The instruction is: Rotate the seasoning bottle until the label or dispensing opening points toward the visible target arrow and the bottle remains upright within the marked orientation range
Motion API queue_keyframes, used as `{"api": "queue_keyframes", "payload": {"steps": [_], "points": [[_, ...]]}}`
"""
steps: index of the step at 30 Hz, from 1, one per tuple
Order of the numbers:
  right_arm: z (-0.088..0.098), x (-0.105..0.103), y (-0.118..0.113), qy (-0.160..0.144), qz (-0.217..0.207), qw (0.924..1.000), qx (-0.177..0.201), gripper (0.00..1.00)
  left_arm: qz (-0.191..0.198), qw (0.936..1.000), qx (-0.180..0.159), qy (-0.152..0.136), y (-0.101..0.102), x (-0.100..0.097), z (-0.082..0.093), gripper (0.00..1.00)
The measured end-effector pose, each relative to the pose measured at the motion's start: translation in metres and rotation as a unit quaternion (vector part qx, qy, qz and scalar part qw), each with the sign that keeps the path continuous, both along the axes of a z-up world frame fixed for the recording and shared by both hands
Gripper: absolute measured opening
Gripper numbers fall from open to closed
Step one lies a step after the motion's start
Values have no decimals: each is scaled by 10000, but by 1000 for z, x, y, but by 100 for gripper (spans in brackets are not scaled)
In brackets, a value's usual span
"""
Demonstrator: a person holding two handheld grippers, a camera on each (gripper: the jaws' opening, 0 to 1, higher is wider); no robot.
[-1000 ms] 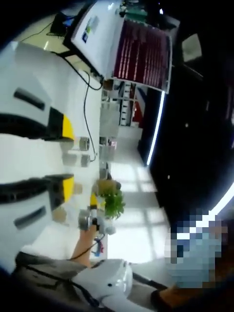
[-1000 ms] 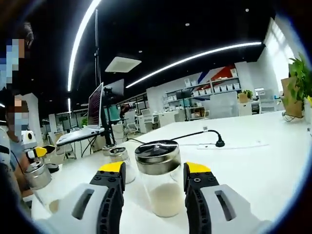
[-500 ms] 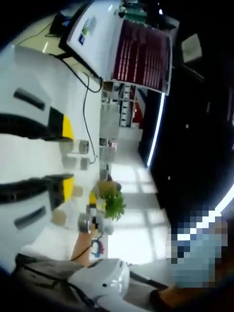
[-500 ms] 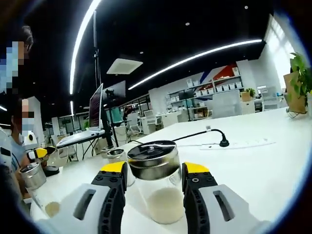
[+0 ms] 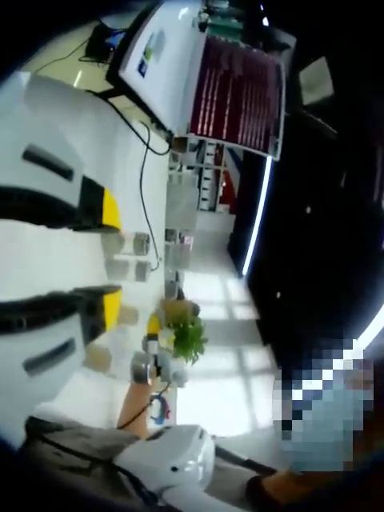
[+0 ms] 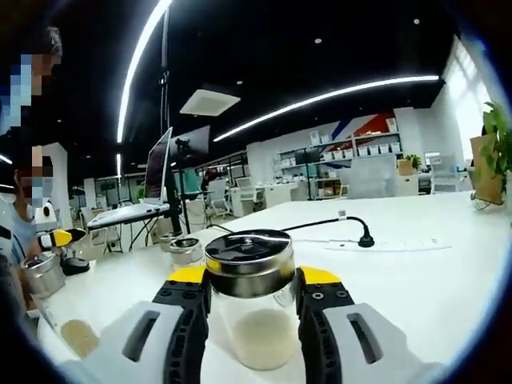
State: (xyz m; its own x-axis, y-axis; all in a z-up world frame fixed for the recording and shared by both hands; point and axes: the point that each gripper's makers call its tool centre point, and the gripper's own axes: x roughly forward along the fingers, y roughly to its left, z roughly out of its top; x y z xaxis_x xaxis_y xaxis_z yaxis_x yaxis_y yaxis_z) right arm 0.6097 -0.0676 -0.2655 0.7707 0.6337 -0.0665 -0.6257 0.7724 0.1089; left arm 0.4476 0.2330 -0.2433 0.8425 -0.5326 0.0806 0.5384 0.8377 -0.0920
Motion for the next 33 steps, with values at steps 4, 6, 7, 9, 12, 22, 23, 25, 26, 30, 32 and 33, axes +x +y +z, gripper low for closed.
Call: {"api": "queue_keyframes", "payload": {"steps": [4, 6, 7, 9, 12, 22, 23, 25, 26, 30, 32, 33], "points": [[0, 0, 0, -19, -5, 10000, -81, 41, 13, 10000, -28, 55, 1, -1, -3, 28], [0, 0, 0, -22, -6, 10000, -77, 41, 13, 10000, -19, 38, 1, -1, -3, 28], [0, 0, -1, -27, -11, 10000, -72, 41, 12, 10000, -27, 22, 1, -1, -2, 28], [0, 0, -1, -31, -22, 10000, -67, 41, 13, 10000, -52, -6, 1, -2, 0, 28], [0, 1, -2, -45, -41, 10000, -61, 40, 55, 10000, -61, -29, 3, -3, 0, 28], [0, 1, -2, -78, -51, 10000, -22, 40, 131, 9999, -92, 6, 7, -6, -2, 28], [0, 1, -2, -82, -61, 9999, -15, 40, 132, 9999, -98, -1, 7, -6, -2, 28], [0, 1, -2, -88, -66, 9999, -12, 40, 132, 9999, -101, -5, 4, -6, -2, 28], [0, 0, -2, -90, -65, 9999, -12, 40, 135, 9999, -97, -5, 3, -6, -2, 28], [0, -1, -2, -135, -74, 9999, -62, 39, 130, 9999, -91, 25, -2, -6, -4, 28], [0, -1, -2, -188, -68, 9998, -83, 39, 109, 9999, -75, 45, -7, -5, -5, 28], [0, -1, -2, -209, -63, 9997, -99, 39, 102, 9999, -64, 46, -9, -5, -5, 28]]}}
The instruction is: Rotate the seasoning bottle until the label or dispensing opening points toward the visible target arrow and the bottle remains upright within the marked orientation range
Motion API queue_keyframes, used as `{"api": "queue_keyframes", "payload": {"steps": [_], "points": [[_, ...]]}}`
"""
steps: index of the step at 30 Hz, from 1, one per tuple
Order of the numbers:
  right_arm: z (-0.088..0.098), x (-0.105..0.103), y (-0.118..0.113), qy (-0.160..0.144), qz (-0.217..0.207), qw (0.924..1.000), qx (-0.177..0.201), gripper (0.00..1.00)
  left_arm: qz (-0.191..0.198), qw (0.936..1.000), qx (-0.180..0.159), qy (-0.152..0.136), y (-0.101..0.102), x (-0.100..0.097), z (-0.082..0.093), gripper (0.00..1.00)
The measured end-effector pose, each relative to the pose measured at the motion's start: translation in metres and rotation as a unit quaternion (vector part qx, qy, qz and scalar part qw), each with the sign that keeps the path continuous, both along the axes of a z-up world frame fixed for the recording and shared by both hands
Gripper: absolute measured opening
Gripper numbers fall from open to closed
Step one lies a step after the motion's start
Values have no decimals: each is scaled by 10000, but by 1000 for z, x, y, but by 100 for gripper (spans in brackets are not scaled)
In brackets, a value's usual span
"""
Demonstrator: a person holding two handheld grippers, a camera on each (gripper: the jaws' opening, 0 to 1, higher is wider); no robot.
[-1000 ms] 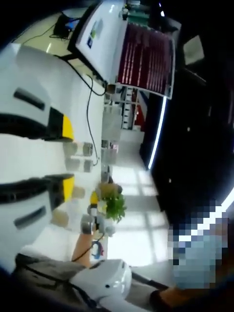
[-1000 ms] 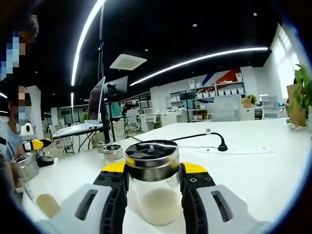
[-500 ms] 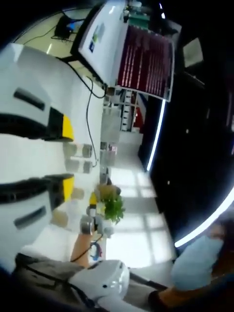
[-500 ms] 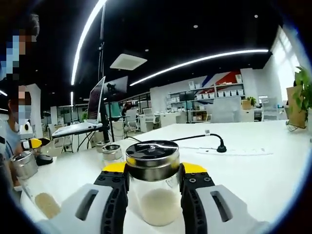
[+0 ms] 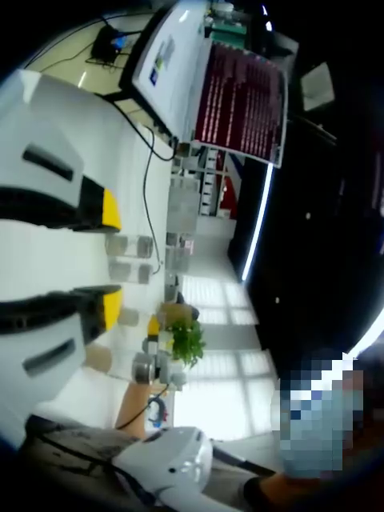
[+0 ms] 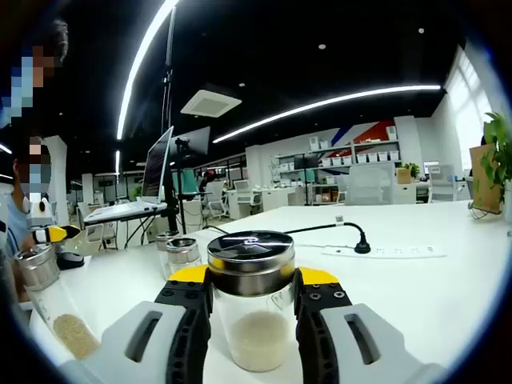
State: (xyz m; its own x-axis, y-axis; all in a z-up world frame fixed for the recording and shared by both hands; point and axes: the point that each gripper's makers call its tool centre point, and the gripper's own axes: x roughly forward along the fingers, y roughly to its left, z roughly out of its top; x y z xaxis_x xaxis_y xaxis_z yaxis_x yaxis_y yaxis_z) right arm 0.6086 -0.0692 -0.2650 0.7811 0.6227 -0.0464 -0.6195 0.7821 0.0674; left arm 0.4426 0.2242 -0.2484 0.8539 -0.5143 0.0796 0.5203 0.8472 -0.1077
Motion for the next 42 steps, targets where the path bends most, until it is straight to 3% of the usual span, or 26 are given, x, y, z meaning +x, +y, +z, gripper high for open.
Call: {"api": "queue_keyframes", "payload": {"steps": [9, 14, 21, 42], "points": [[1, 0, -1, -43, -4, 10000, -35, 39, -85, 9999, 51, -58, -10, 1, 6, 28], [2, 0, -3, -13, -24, 10000, 46, 38, -17, 10000, 21, -85, -3, -2, 7, 28], [17, -11, -2, -241, 25, 9996, 132, 38, 74, 10000, -29, -48, -1, -5, 3, 28], [35, -93, -37, -531, -36, 9984, 175, 38, -209, 9995, 23, -238, -25, -19, 18, 27]]}}
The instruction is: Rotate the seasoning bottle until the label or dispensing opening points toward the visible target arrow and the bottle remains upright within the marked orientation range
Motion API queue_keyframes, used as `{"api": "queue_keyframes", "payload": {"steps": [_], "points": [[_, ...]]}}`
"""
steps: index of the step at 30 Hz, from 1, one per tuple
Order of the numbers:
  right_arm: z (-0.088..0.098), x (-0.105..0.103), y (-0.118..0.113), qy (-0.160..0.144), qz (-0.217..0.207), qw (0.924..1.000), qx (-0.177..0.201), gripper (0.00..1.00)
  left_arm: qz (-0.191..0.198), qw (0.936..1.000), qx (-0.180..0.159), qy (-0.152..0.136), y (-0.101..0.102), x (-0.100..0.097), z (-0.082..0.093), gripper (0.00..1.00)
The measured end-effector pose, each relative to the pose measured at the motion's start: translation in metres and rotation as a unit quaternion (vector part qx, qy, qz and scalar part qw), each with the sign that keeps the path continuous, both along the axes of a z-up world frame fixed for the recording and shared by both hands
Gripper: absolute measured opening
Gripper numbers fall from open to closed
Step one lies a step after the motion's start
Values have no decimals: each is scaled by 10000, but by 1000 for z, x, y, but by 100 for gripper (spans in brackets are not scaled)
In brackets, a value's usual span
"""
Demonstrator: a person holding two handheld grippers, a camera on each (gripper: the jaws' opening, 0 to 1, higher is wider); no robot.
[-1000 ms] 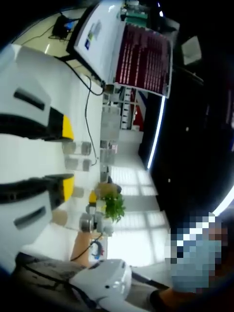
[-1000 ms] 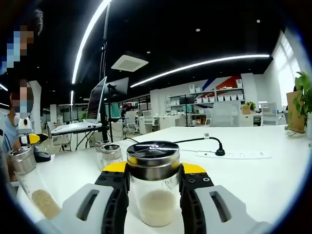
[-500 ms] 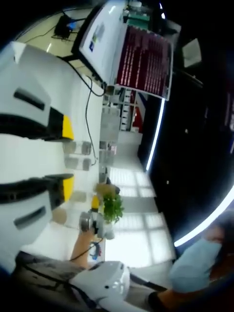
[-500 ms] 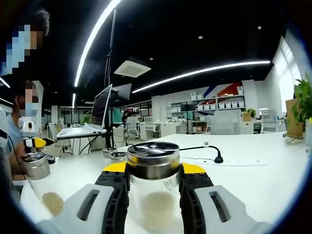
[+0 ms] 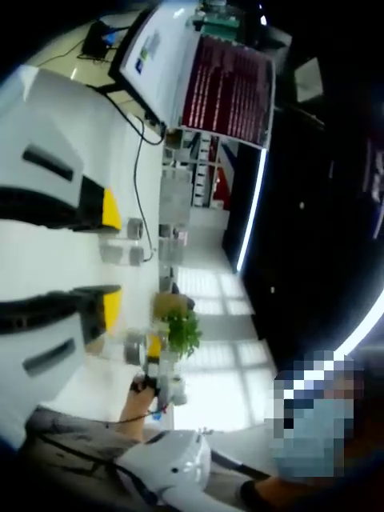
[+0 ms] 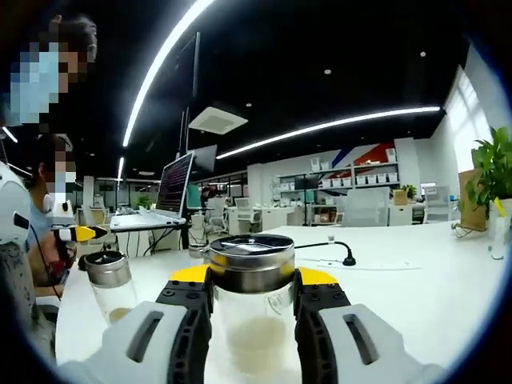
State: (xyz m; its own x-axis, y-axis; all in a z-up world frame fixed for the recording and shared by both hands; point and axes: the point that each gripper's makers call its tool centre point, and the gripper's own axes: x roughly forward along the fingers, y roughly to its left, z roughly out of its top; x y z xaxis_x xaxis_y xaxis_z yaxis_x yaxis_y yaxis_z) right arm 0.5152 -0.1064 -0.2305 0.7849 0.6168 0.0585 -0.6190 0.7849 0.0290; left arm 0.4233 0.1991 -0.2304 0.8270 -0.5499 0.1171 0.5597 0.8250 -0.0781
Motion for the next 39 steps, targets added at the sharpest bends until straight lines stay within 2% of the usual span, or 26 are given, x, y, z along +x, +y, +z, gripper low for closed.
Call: {"api": "queue_keyframes", "payload": {"steps": [6, 12, 17, 29, 39], "points": [[-2, -15, -4, -2, 10, 10000, 7, 38, -34, 10000, 54, -44, -3, -4, 5, 27], [-4, -30, 3, -2, 106, 9999, -19, 38, -44, 9999, 92, -73, -4, -7, 8, 27], [-3, -44, 11, 2, 237, 9997, -2, 38, -44, 9999, 98, -60, -5, -8, 8, 27], [-6, -71, 22, -32, 361, 9991, -227, 38, -69, 10000, 17, -14, -3, -10, 1, 27], [-14, -80, 29, 19, 366, 9990, -265, 38, -156, 9998, 69, -42, -4, -11, 2, 27]]}}
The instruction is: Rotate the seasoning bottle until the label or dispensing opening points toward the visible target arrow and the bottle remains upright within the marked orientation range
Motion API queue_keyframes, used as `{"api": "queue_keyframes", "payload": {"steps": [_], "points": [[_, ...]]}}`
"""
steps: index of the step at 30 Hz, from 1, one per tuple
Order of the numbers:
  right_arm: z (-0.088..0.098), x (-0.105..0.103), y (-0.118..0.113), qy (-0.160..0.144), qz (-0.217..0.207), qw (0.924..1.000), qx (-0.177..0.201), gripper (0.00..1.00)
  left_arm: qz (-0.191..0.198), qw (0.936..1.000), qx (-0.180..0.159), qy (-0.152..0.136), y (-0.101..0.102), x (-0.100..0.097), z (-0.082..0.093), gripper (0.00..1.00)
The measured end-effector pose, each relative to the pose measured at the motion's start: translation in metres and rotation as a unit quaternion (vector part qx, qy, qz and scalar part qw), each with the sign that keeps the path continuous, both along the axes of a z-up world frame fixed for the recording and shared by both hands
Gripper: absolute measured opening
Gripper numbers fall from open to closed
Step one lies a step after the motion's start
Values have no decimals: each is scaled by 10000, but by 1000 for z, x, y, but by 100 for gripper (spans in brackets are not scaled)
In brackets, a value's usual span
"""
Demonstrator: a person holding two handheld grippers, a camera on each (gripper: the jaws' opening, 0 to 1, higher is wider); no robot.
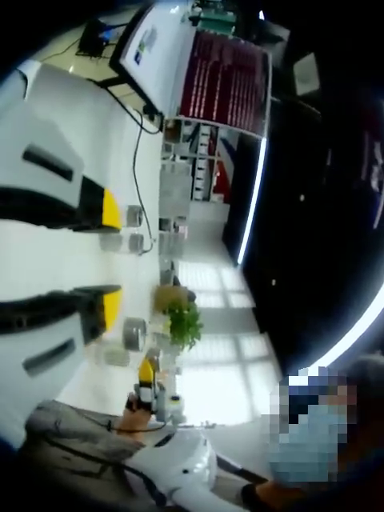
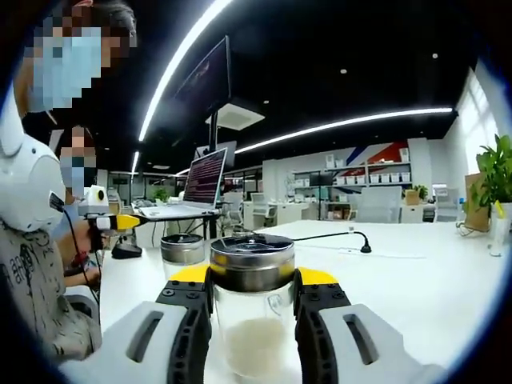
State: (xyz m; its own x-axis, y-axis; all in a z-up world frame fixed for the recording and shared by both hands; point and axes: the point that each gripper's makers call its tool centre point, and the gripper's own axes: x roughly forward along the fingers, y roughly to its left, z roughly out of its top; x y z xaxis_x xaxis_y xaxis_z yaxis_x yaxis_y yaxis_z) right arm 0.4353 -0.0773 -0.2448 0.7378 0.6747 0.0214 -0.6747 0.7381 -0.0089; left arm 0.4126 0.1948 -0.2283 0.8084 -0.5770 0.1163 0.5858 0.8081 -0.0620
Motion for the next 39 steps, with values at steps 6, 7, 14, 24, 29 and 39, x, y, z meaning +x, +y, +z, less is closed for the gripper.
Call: {"api": "queue_keyframes", "payload": {"steps": [6, 7, 14, 24, 29, 39], "points": [[-7, -4, 6, -7, -3, 9999, -160, 38, 21, 10000, -31, 7, 1, -1, -2, 27], [-10, -4, 7, 23, -18, 9998, -213, 38, 22, 10000, -33, 17, 1, -1, -3, 27], [-22, 0, -6, 137, -189, 9997, -49, 38, -4, 10000, -52, 39, 1, 2, -5, 27], [-23, 4, -6, 247, -279, 9993, 51, 39, -72, 9999, -48, 118, -3, 4, -10, 27], [-23, 5, -7, 303, -331, 9990, 13, 39, -115, 9999, 8, 94, -5, 5, -7, 27], [-3, 1, -9, 43, 3, 9974, 717, 54, -147, 9997, 64, 191, -4, 6, -9, 28]]}}
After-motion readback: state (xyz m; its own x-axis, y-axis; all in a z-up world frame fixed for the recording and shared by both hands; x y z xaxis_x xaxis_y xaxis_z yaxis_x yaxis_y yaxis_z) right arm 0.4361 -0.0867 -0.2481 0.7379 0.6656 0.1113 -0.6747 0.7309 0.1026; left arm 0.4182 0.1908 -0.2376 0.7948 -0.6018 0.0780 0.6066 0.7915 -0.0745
